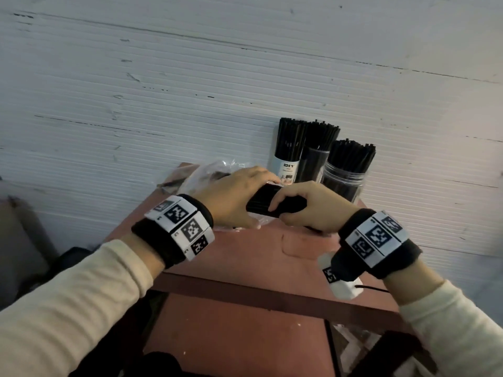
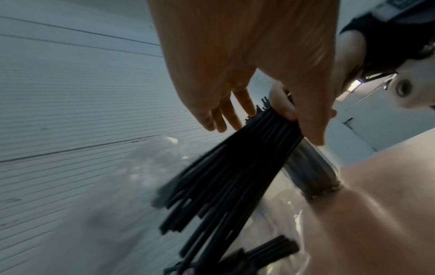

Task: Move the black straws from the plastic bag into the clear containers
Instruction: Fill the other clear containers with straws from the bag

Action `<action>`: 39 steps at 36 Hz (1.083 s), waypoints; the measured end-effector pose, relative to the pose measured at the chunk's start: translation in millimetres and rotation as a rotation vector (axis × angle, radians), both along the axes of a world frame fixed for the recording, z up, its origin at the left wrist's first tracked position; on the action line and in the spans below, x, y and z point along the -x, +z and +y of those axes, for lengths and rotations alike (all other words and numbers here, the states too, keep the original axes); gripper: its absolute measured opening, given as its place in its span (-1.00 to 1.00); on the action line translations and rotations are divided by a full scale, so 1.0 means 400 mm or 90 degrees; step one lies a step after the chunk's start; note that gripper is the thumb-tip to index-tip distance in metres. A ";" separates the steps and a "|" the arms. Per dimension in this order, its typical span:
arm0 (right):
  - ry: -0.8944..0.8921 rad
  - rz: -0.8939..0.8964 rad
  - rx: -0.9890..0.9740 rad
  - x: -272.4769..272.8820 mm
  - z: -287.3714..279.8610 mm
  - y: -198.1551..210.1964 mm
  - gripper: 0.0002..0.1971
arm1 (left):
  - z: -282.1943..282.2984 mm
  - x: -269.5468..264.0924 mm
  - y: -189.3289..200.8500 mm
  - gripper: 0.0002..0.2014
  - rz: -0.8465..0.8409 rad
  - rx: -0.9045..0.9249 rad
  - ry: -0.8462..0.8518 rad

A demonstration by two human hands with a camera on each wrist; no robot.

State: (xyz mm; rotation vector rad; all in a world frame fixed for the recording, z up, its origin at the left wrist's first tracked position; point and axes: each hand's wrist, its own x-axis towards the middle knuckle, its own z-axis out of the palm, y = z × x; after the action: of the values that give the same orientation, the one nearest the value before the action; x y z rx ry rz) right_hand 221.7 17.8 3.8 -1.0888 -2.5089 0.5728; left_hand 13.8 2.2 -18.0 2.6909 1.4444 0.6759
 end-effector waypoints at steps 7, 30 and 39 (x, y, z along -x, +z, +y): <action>0.031 0.022 0.034 -0.094 -0.061 0.043 -0.70 | 0.019 -0.131 -0.013 -0.39 -0.010 -0.037 -0.028; -0.043 0.204 -0.382 -0.089 -0.033 0.118 -0.74 | 0.044 -0.284 -0.019 -0.87 -0.582 0.332 -0.051; -0.062 0.227 -0.399 -0.056 -0.018 0.097 -0.48 | 0.059 -0.280 -0.048 -0.72 -0.649 0.395 -0.040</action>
State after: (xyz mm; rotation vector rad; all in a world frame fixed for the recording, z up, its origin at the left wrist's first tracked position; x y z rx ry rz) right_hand 244.2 10.6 42.8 -0.7760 -2.0835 -0.0595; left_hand 125.6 25.9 -37.1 1.5083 1.0133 1.1109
